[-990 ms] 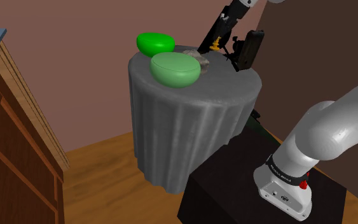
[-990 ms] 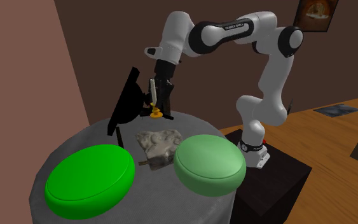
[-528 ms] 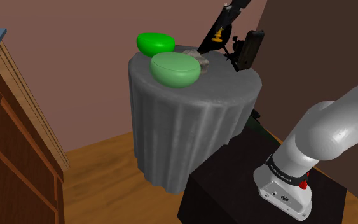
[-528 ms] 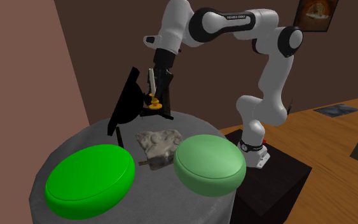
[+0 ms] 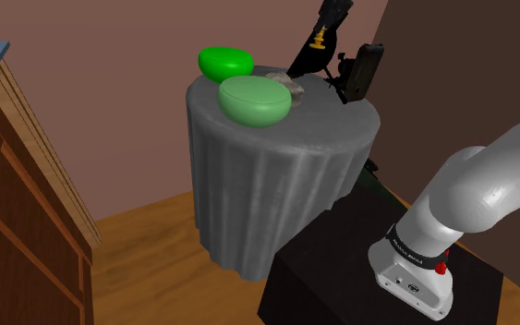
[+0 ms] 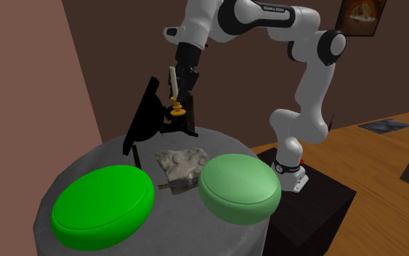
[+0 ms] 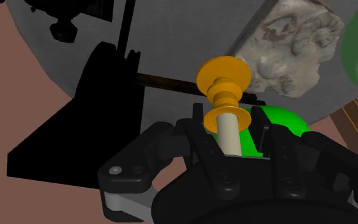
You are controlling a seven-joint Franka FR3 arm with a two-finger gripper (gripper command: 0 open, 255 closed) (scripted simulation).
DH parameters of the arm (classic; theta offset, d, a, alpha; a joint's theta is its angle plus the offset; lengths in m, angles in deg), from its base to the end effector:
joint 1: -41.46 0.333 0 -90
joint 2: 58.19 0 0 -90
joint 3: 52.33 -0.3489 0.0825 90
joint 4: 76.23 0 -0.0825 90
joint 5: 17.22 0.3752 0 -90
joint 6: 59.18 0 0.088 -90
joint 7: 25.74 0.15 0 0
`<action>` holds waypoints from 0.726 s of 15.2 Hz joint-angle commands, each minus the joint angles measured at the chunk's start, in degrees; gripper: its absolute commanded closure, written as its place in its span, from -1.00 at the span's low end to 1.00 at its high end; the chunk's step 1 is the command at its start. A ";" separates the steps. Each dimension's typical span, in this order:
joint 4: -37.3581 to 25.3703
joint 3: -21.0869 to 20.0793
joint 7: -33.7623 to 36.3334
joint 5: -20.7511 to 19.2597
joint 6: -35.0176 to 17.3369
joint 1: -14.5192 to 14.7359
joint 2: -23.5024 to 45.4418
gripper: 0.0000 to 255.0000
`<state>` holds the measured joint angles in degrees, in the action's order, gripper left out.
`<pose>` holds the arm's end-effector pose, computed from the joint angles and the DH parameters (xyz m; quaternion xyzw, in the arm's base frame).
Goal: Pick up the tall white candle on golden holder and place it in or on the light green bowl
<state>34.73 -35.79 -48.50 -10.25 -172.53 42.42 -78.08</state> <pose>0.4579 -0.1389 0.6533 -0.9757 -0.0469 -0.2099 0.0417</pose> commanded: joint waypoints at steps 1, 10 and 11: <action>1.07 -1.76 2.34 -0.57 -0.14 0.39 -1.23 1.00; 7.74 -12.24 15.50 -2.33 -3.17 2.74 -6.24 1.00; 8.15 -13.40 16.95 -2.42 -3.44 3.03 -6.50 1.00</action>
<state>42.43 -48.05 -33.09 -12.58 -175.64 45.17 -84.33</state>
